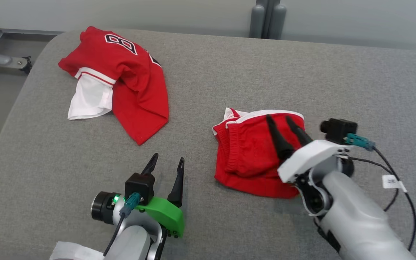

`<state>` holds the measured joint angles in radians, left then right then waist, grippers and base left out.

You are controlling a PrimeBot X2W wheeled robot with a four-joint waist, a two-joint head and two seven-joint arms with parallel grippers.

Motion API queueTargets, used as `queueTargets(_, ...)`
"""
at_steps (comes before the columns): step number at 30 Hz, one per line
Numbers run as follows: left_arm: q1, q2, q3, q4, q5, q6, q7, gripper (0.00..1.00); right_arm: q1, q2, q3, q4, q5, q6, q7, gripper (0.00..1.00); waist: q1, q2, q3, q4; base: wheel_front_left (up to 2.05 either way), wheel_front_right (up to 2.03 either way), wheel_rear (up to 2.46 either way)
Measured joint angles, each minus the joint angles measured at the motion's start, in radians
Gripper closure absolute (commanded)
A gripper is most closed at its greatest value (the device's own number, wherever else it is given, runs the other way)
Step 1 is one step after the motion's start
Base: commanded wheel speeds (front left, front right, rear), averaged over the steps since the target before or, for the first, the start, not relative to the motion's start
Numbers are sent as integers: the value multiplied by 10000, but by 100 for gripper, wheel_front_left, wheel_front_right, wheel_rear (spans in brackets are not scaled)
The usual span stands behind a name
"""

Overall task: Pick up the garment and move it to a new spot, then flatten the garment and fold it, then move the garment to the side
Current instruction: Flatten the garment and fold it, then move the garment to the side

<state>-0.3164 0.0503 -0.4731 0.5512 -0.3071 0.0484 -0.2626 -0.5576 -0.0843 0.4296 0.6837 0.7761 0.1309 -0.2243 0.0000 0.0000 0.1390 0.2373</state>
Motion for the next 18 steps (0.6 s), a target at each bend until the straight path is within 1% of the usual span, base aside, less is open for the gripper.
queueTargets(2, 1, -2, -50, -13, 0, -4, 0, 0, 239, -297, -407, 334, 58, -2, -123, 0, 0, 0, -23, -112, 0, 0, 0)
queueTargets(4, 5, -4, -86, -52, 6, -13, 0, 0, 527, -454, -619, 675, 58, -4, -159, 0, 0, 0, -48, -193, 0, 0, 0)
queueTargets(11, 31, -4, -167, -151, 69, -33, 0, 0, 776, -339, -673, 1308, 203, -2, -211, 0, 0, 0, -33, -182, 0, 0, 0)
queueTargets(18, 27, -6, -245, -268, 132, -42, 0, 0, 747, -217, -456, 1749, 443, -2, -111, 0, 0, 0, -6, 202, 0, 0, 0)
